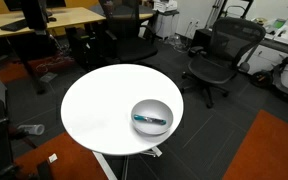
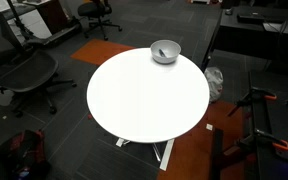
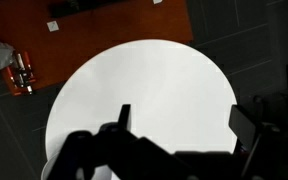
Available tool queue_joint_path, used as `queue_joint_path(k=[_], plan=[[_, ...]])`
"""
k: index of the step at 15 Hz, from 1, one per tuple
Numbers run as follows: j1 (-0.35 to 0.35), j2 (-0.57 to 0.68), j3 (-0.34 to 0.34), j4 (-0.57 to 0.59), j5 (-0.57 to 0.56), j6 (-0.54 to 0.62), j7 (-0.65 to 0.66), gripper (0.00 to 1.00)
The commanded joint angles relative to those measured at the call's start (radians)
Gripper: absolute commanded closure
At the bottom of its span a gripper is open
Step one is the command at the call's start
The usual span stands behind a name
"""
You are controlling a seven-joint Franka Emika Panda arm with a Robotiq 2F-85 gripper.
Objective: Remove the marker from the mug cup and place it on the table
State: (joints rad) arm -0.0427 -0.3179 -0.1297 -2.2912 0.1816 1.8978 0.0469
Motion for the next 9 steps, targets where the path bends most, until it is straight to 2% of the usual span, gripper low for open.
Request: queue_joint_path(k=[1, 9], plan=[[-0.016, 0.001, 0.014, 0.002, 0.004, -0.003, -0.004, 0.0], [-0.016, 0.015, 0.015, 0.009, 0.008, 0.02, 0.003, 0.0]])
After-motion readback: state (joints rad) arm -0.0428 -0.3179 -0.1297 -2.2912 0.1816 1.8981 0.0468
